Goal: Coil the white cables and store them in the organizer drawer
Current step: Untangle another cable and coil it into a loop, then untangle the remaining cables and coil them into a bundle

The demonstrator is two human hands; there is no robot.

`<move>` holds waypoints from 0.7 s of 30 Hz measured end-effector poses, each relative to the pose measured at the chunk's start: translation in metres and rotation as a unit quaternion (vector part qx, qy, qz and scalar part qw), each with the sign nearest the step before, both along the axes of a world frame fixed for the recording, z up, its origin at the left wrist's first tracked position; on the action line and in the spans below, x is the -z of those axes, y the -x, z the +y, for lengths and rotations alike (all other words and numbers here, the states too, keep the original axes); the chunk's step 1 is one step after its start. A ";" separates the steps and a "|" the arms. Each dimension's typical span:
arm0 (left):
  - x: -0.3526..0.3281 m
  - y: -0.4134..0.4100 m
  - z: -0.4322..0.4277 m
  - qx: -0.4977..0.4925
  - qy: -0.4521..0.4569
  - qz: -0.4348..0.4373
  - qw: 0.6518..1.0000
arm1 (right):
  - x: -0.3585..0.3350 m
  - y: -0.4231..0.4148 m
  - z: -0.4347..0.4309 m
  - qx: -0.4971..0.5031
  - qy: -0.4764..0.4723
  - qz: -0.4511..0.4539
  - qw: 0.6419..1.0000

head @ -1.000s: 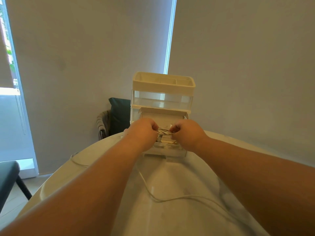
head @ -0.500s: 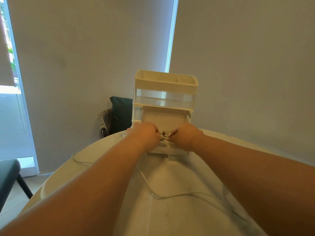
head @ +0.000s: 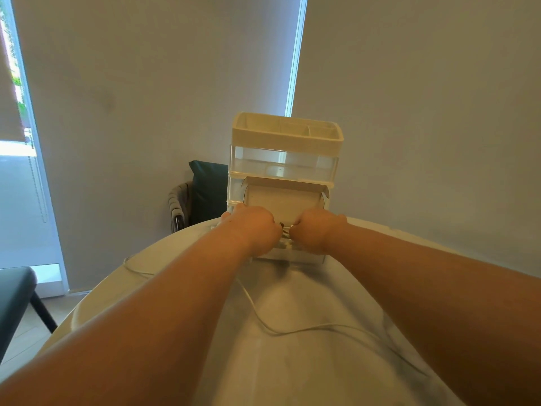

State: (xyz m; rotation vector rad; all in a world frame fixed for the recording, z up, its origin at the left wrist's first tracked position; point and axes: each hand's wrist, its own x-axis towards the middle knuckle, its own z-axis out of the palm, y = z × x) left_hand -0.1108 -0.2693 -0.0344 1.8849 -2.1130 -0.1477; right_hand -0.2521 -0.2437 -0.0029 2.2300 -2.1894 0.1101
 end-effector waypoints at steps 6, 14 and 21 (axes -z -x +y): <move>-0.011 -0.003 0.006 0.033 0.012 0.059 0.998 | -0.002 0.008 0.003 0.006 0.048 -0.065 0.997; -0.033 -0.008 0.023 0.034 0.093 0.147 0.984 | -0.016 0.034 0.030 -0.004 0.116 -0.153 0.981; -0.041 0.035 0.088 0.133 0.101 0.107 0.980 | -0.014 0.059 0.099 -0.026 0.124 -0.206 0.970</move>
